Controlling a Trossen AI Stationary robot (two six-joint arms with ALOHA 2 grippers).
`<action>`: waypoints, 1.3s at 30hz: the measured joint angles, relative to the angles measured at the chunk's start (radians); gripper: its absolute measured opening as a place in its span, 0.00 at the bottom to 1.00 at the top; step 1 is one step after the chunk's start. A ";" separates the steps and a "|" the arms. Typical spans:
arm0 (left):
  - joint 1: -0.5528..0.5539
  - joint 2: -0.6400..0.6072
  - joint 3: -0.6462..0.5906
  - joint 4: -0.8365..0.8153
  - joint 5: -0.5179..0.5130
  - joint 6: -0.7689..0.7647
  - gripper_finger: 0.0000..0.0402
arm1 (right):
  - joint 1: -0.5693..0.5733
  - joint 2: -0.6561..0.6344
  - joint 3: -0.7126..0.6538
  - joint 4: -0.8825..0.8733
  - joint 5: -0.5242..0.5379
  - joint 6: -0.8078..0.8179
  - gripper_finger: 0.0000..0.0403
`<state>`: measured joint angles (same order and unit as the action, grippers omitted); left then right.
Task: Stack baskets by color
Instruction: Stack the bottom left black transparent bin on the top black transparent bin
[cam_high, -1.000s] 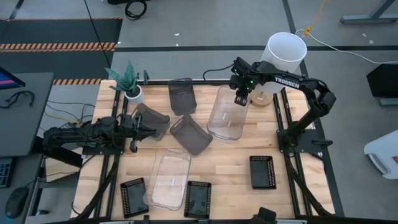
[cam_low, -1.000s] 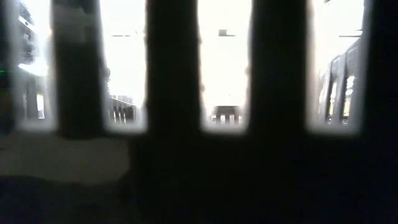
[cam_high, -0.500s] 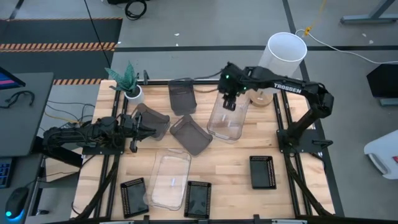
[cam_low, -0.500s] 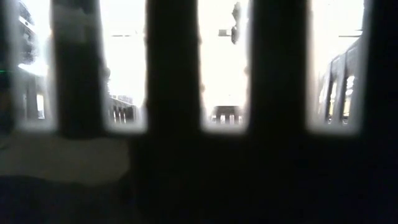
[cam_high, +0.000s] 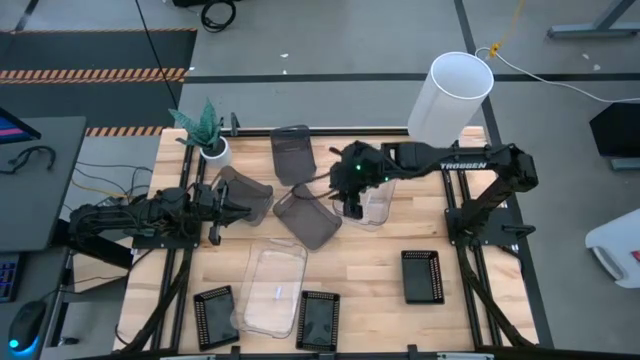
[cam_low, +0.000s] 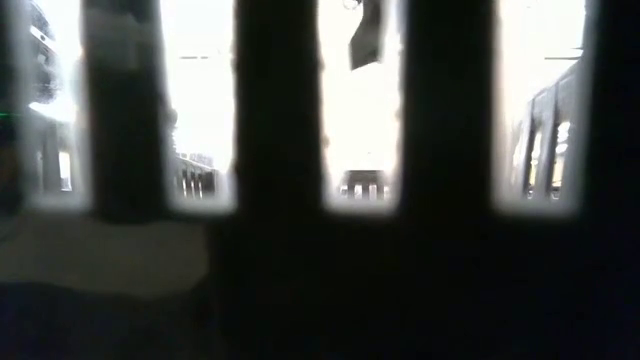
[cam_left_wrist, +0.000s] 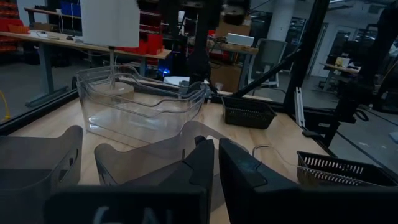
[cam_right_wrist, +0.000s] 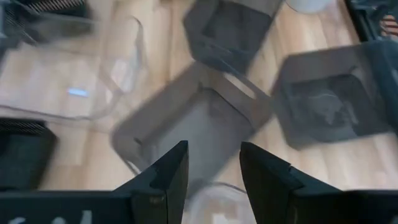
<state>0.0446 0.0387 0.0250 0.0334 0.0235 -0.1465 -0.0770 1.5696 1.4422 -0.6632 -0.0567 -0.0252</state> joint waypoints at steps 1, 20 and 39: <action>0.000 0.000 0.000 0.000 0.000 0.000 0.08 | 0.015 0.000 0.000 0.013 0.000 0.011 0.37; 0.000 0.000 0.000 0.000 0.000 0.000 0.08 | 0.273 0.053 -0.185 0.232 0.158 0.127 0.37; 0.000 0.026 0.000 0.006 -0.001 0.001 0.08 | 0.410 0.024 -0.184 0.300 0.399 0.014 0.34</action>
<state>0.0444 0.0650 0.0246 0.0391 0.0227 -0.1453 0.3332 1.5934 1.2579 -0.3635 0.3421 -0.0109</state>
